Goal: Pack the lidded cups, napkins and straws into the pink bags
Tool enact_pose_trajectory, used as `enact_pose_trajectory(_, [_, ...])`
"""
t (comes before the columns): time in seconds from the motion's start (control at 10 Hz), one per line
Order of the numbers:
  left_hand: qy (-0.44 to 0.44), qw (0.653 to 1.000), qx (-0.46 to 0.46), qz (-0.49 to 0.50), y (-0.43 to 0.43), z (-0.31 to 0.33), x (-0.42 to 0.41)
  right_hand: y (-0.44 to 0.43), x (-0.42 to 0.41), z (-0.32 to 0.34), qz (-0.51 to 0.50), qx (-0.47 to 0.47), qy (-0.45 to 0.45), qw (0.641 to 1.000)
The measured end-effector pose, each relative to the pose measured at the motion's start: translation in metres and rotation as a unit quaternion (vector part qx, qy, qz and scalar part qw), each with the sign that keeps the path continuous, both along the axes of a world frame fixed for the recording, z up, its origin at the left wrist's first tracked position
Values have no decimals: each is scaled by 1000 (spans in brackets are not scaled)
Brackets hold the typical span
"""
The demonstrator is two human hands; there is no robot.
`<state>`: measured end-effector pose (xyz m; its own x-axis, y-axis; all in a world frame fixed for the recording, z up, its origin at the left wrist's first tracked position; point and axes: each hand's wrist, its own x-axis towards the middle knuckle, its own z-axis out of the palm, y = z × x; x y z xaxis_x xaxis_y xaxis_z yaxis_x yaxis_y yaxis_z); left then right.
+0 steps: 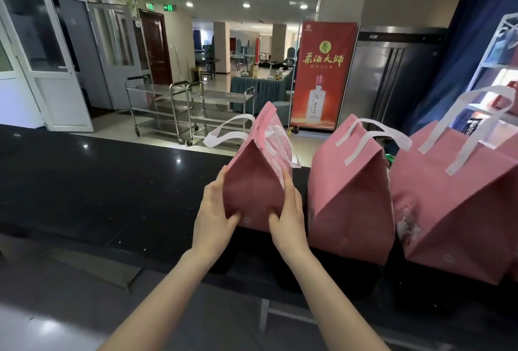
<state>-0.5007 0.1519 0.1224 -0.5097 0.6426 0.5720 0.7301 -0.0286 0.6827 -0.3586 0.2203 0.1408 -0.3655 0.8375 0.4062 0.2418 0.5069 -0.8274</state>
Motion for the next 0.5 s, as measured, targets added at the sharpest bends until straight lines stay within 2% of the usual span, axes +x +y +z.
enact_pose_trajectory(0.2, [11, 1000, -20, -12, -7, 6, 0, -4, 6, 2, 2, 10, -2, 1000])
enact_pose_trajectory(0.5, [49, 998, -37, 12, -56, 36, 29, -56, 47, 24, 7, 36, -13, 999])
